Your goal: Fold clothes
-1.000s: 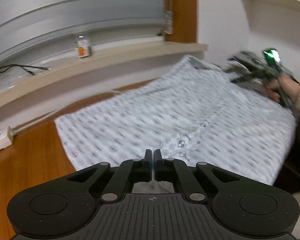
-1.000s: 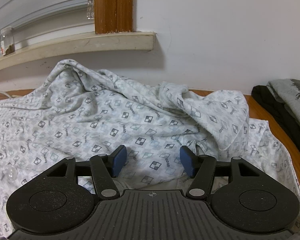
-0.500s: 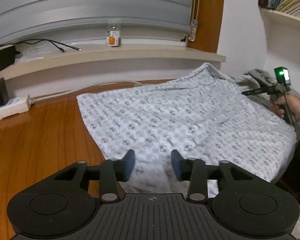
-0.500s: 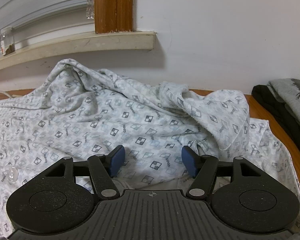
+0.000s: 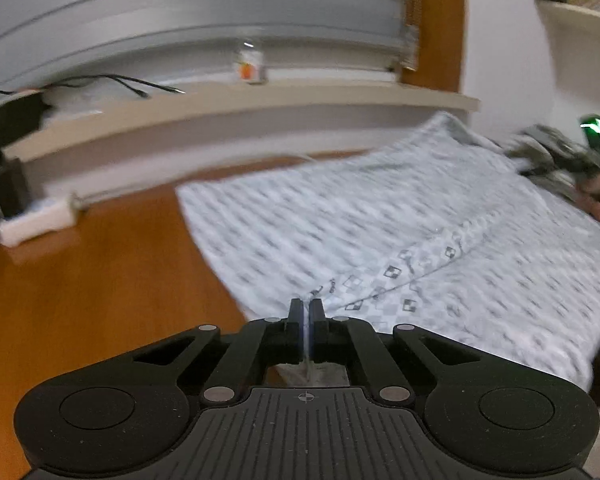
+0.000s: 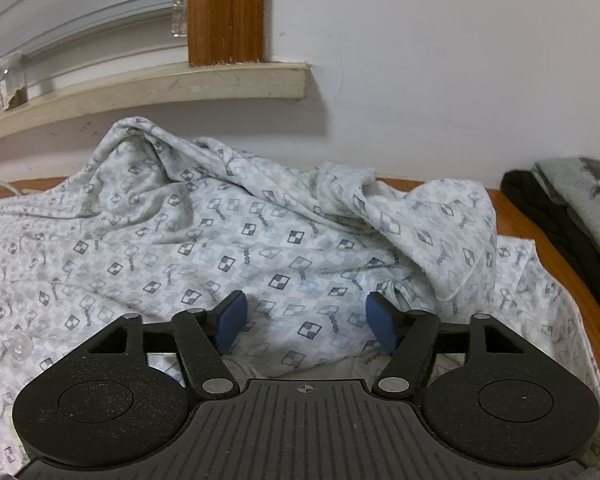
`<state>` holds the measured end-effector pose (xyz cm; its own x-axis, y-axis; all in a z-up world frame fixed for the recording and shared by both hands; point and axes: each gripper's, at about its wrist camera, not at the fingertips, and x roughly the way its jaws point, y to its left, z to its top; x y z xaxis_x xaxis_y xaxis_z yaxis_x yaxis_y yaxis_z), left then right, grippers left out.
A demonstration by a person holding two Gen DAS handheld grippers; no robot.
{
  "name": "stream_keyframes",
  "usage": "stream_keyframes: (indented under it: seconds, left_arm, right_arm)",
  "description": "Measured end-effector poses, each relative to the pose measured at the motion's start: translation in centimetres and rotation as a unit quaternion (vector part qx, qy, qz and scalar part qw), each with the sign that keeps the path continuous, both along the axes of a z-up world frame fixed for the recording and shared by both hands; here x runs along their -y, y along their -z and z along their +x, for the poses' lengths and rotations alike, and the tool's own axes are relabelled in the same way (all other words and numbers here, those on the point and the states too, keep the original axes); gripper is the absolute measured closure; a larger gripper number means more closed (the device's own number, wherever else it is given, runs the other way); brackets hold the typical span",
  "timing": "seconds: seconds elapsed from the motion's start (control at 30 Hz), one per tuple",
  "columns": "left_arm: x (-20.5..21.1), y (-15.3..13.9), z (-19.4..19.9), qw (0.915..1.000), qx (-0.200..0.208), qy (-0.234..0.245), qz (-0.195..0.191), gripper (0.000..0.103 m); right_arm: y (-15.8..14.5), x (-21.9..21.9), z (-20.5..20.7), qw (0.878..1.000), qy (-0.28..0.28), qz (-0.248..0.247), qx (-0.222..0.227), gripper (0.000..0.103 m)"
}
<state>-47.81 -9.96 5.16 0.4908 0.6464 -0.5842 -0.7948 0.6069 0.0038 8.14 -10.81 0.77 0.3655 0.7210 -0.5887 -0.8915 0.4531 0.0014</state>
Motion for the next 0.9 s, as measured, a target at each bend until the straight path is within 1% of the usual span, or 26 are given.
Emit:
stream_keyframes:
  seconds: [0.07,0.1,0.13,0.17,0.2,0.27,0.3,0.37,0.43,0.5,0.53,0.6,0.63,0.7,0.73,0.77,0.83,0.87,0.9]
  left_arm:
    - [-1.3,-0.6,-0.2,0.9999,0.004,-0.012,0.002,0.100]
    - [-1.6,-0.8,0.1,0.9999,0.003,-0.014,0.004,0.100]
    - [-1.9,-0.9,0.6,0.9999,0.001,-0.016,0.006,0.097]
    - [-2.1,-1.1,1.0,0.9998,0.000,-0.017,0.008,0.090]
    - [-2.3,-1.2,1.4,0.9998,-0.002,-0.019,0.010,0.084]
    - [-2.8,-1.5,2.3,0.9996,-0.005,-0.022,0.015,0.056]
    - [-3.0,-1.6,2.7,0.9996,-0.006,-0.023,0.017,0.051]
    - [-3.6,-2.0,4.1,0.9997,0.010,-0.012,0.020,0.038]
    - [-4.5,-1.8,6.1,0.9995,0.026,0.006,0.014,0.029]
    - [-5.1,-1.4,8.6,0.9989,0.038,0.026,0.005,0.028]
    - [-5.3,-1.0,9.8,0.9988,0.035,0.035,0.002,0.028]
    - [-5.6,-0.1,12.2,0.9982,0.028,0.052,-0.004,0.028]
    - [-5.6,0.3,13.1,0.9979,0.026,0.059,-0.007,0.028]
    - [-5.8,1.0,14.1,0.9974,0.028,0.066,-0.013,0.027]
    - [-5.9,1.4,14.5,0.9970,0.030,0.069,-0.016,0.027]
    - [-5.9,1.7,14.7,0.9966,0.035,0.073,-0.018,0.027]
    - [-6.1,2.2,14.7,0.9958,0.039,0.080,-0.020,0.027]
    - [-6.2,2.4,14.7,0.9956,0.039,0.082,-0.022,0.027]
    - [-6.3,2.5,14.7,0.9955,0.040,0.082,-0.027,0.027]
  right_arm:
    - [0.0,0.3,-0.3,1.000,0.003,0.002,-0.009,0.031]
    - [0.0,0.4,-0.8,1.000,0.001,-0.001,-0.004,0.030]
    - [0.0,0.6,-1.1,1.000,-0.001,-0.001,-0.004,0.030]
    - [0.0,0.7,-1.4,1.000,-0.003,-0.001,-0.004,0.030]
    - [-0.1,0.9,-1.7,1.000,-0.005,0.000,-0.005,0.030]
    - [-0.3,1.3,-1.9,1.000,-0.010,0.005,-0.010,0.030]
    - [-0.5,1.6,-1.8,1.000,-0.013,0.010,-0.015,0.030]
    - [-1.1,2.6,-1.4,0.999,-0.014,0.027,-0.022,0.031]
    - [-2.5,4.2,0.0,0.998,-0.003,0.050,-0.024,0.031]
    - [-3.9,6.1,1.6,0.997,0.010,0.066,-0.026,0.031]
    - [-4.3,7.1,2.3,0.998,0.023,0.065,-0.017,0.031]
    - [-4.9,8.7,3.8,0.998,0.045,0.040,0.019,0.031]
    - [-5.0,9.4,4.3,0.998,0.052,0.025,0.030,0.031]
    - [-4.5,10.5,5.0,0.998,0.053,0.002,0.028,0.031]
    - [-4.2,10.9,5.0,0.999,0.043,-0.006,0.018,0.031]
    - [-3.8,11.1,4.9,0.999,0.039,-0.015,0.018,0.031]
    - [-3.1,11.4,4.8,0.999,0.033,-0.032,0.020,0.031]
    - [-2.8,11.4,4.9,0.998,0.038,-0.042,0.033,0.031]
    - [-2.7,11.5,5.3,0.998,0.041,-0.043,0.030,0.031]
